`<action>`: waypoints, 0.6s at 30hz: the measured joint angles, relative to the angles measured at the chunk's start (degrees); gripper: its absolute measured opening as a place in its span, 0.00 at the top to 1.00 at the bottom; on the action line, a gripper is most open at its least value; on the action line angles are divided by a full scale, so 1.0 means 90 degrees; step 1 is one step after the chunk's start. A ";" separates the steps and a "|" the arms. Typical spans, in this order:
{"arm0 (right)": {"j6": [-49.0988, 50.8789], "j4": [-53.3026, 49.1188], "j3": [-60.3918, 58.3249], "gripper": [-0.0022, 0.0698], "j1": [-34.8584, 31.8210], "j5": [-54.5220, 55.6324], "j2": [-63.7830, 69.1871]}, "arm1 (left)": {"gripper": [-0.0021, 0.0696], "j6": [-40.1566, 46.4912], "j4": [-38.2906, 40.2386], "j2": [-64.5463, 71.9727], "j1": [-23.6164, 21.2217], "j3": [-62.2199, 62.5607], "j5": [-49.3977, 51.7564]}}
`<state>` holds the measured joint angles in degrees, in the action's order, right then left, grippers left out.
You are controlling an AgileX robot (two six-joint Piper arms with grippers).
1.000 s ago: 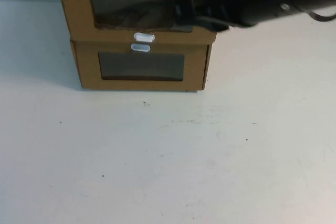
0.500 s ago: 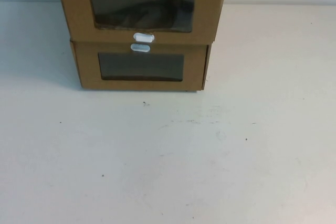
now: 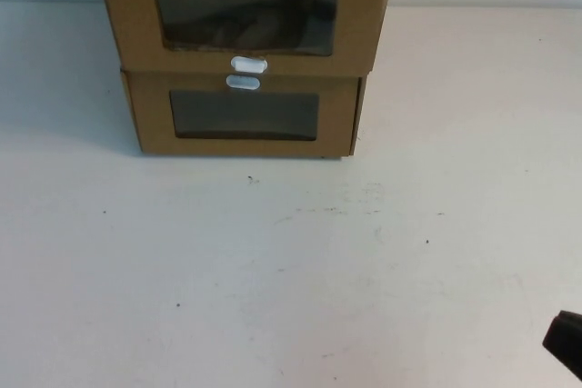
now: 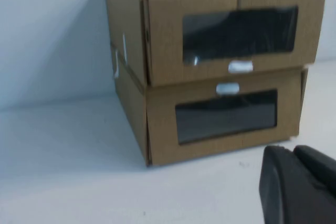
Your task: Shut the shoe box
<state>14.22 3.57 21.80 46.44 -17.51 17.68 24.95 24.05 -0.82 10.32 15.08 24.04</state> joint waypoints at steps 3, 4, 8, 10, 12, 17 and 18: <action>-0.0005 0.0000 -0.0761 0.99 0.0000 0.1002 0.0000 | 0.97 0.0000 0.0000 0.0000 0.0000 -0.0513 -0.0164; -0.0005 0.0000 -0.0965 0.99 0.0000 0.1320 0.0000 | 0.97 0.0000 0.0000 0.0000 0.0000 -0.0666 -0.0327; -0.0015 0.0027 -0.1763 0.99 0.0000 0.2053 0.0011 | 0.97 0.0000 0.0000 0.0000 0.0000 -0.1163 -0.0776; -0.0015 0.0043 -0.2012 0.99 0.0000 0.2137 0.0011 | 0.97 0.0000 0.0000 0.0000 0.0000 -0.1356 -0.0775; -0.0015 0.0041 -0.2254 0.99 0.0000 0.2178 0.0011 | 0.97 0.0000 0.0000 0.0000 0.0000 -0.1573 -0.0775; -0.0015 0.0046 -0.2582 0.99 0.0000 0.2086 0.0011 | 0.97 0.0000 -0.0013 0.0000 0.0000 -0.1832 -0.0602; -0.0015 0.0046 -0.2585 0.99 0.0000 0.1946 0.0011 | 0.97 0.0000 -0.0013 0.0000 0.0000 -0.1843 -0.0515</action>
<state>14.08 3.99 -1.47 46.44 0.00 17.78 24.95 23.93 -0.82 10.32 -1.50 19.41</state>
